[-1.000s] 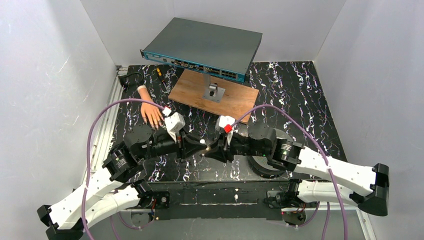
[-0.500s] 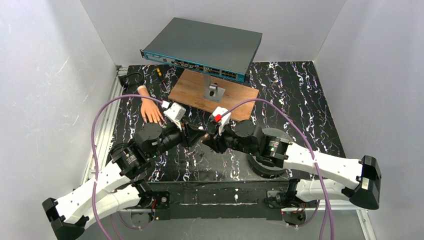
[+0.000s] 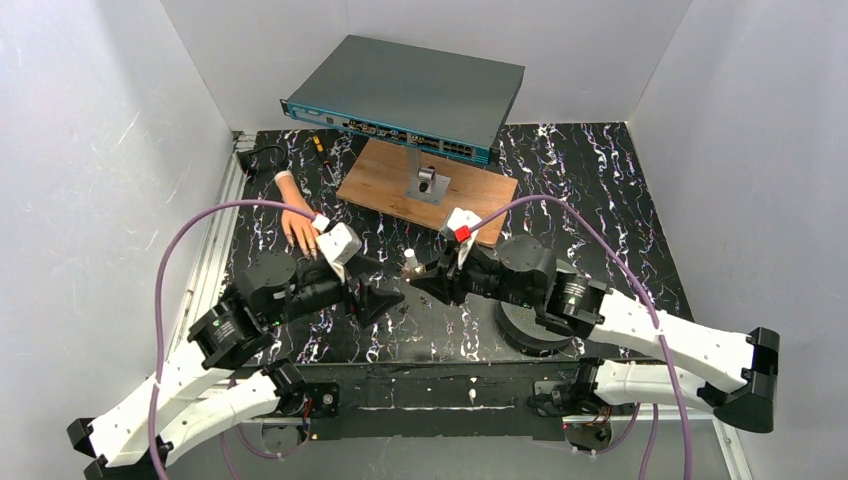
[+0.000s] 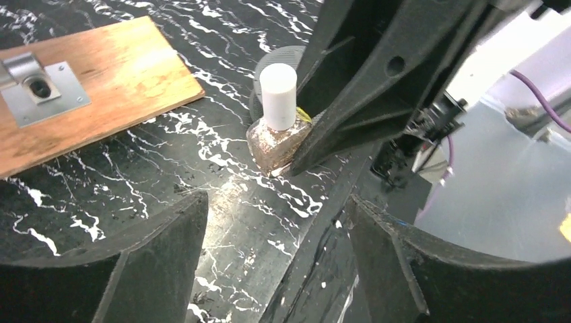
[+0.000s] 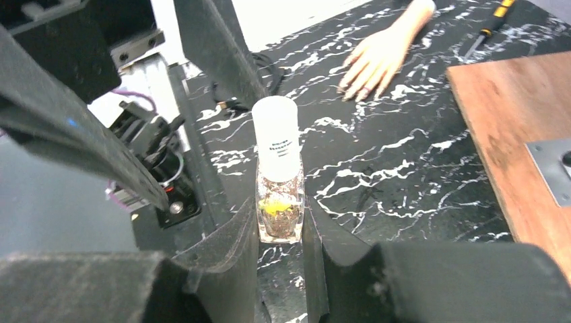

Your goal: Paint the nails

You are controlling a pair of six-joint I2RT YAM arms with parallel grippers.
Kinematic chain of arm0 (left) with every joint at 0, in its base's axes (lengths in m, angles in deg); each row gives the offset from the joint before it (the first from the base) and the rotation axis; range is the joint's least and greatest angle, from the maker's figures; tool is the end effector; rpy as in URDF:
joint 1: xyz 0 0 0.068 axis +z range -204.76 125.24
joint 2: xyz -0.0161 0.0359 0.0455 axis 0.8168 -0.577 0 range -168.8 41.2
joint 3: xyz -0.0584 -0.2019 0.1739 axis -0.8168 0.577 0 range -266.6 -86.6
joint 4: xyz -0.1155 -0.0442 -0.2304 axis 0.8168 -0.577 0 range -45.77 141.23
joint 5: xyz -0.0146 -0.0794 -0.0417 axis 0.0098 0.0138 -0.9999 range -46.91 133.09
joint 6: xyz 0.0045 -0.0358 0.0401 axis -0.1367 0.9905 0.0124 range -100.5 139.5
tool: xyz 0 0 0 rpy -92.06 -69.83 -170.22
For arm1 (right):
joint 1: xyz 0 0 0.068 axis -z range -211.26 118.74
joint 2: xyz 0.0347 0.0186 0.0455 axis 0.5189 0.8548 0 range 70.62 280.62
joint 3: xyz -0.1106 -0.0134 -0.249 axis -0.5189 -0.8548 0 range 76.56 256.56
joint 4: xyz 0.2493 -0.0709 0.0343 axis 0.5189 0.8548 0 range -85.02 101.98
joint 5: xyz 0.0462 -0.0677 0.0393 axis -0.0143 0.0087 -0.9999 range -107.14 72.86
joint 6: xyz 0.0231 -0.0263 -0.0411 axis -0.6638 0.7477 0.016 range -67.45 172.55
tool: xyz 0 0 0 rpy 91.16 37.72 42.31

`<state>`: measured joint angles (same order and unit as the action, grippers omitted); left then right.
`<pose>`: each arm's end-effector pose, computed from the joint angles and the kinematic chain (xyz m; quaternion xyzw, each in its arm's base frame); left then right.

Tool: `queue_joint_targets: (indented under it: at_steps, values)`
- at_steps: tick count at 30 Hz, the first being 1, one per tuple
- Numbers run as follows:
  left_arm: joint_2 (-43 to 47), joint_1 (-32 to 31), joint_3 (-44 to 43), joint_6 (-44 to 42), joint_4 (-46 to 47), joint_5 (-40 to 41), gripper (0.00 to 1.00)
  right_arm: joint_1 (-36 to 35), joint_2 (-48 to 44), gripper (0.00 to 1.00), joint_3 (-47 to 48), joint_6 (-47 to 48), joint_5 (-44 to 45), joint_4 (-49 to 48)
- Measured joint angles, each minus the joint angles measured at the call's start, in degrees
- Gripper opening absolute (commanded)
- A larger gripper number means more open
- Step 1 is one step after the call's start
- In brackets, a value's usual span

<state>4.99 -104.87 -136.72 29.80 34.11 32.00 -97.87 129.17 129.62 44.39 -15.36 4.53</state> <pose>0.0840 -0.1112 0.3805 0.3086 0.6575 -0.4047 0.5557 0.0968 0.2208 0.3653 -0.3509 0.6487 0.4009 0.5435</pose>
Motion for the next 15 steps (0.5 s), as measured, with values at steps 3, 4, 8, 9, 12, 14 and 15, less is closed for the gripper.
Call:
queue_joint_targets:
  at_steps: [3,4,8,9,12,14,15]
  values:
    - [1.2,0.0,-3.41,-3.15,-4.52,-3.8,0.69,0.04,-1.88,0.01,0.0,0.98,-5.86,1.22]
    - [1.51,0.0,-4.61,-4.15,-5.64,-5.4,0.69,0.07,-2.64,0.01,-0.02,1.33,-8.52,1.46]
    - [3.04,-0.02,-8.2,-7.17,-8.41,-13.49,0.65,0.07,-5.38,0.01,-0.04,2.73,-19.56,2.25]
    - [3.3,-0.02,-8.7,-7.61,-8.83,-15.41,0.64,0.07,-5.77,0.01,-0.04,3.04,-22.14,2.45]
    - [3.15,0.0,-9.88,-7.96,-9.11,-20.96,0.61,0.07,-5.92,0.01,0.0,3.96,-27.96,3.69]
    - [2.49,0.0,-10.38,-7.82,-8.96,-24.28,0.58,0.07,-5.38,0.01,0.04,4.37,-31.08,4.68]
    - [2.1,-0.02,-10.43,-7.72,-8.61,-25.77,0.57,0.07,-5.01,0.01,0.11,4.57,-32.33,5.09]
